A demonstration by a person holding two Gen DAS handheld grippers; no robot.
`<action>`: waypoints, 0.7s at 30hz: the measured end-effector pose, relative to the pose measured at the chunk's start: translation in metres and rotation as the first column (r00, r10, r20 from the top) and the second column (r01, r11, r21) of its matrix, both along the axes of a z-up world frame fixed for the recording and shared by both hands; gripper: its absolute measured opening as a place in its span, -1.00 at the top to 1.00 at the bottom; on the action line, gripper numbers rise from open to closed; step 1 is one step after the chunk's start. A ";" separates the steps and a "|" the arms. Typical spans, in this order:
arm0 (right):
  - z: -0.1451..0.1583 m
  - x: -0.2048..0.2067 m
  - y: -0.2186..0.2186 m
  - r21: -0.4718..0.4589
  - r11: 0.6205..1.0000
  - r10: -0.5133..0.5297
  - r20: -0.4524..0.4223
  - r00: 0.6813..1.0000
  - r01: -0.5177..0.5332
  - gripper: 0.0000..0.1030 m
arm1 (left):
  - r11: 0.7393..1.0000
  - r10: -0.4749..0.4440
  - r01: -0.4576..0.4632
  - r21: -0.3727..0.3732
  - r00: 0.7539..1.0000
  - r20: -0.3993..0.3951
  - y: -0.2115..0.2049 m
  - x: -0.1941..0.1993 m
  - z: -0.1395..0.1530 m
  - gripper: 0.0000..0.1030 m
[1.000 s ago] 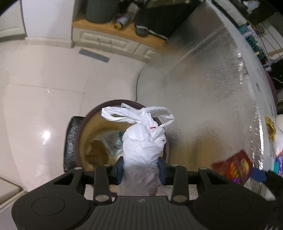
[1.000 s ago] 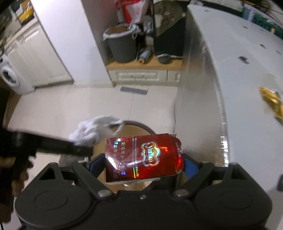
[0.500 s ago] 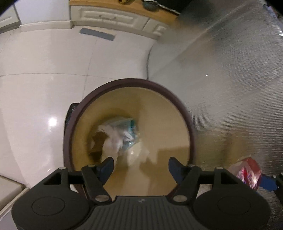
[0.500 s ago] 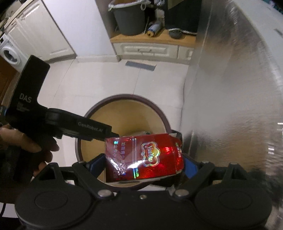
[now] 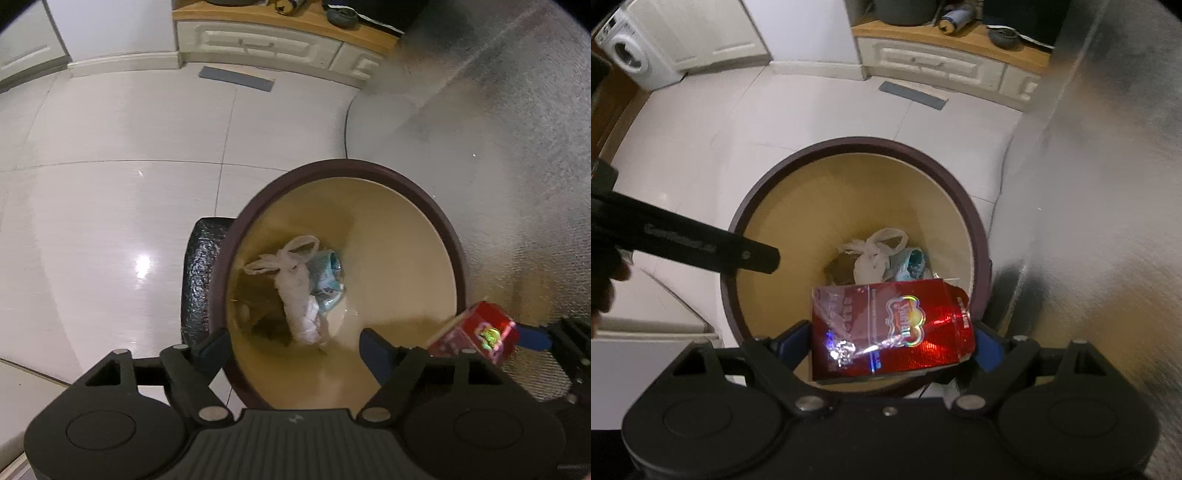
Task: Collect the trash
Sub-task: 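Open both tools to drop the white bag and red box into the wastebasket, then raise both tools from the wastebasket back toward the table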
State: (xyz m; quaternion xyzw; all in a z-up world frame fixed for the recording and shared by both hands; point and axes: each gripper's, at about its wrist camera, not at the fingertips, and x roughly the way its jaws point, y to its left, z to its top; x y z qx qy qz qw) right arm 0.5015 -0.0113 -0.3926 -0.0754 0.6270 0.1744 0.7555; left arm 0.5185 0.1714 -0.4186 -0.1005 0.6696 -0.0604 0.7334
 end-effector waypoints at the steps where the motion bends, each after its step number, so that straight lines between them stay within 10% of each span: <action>1: -0.006 0.003 0.003 -0.007 1.000 0.010 0.000 1.000 -0.010 -0.76 | 1.000 0.005 -0.005 0.000 1.000 0.001 0.002 -0.001 -0.001 -0.57; 8: -0.040 0.005 0.012 -0.028 0.999 0.033 -0.020 0.999 -0.034 -1.00 | 1.000 0.020 -0.020 -0.005 1.000 -0.004 0.005 -0.006 -0.007 -0.93; 21: -0.018 -0.006 0.005 -0.038 0.999 0.019 -0.022 1.000 -0.020 -1.00 | 0.999 0.026 -0.025 0.025 0.999 -0.029 0.009 -0.014 -0.006 -1.00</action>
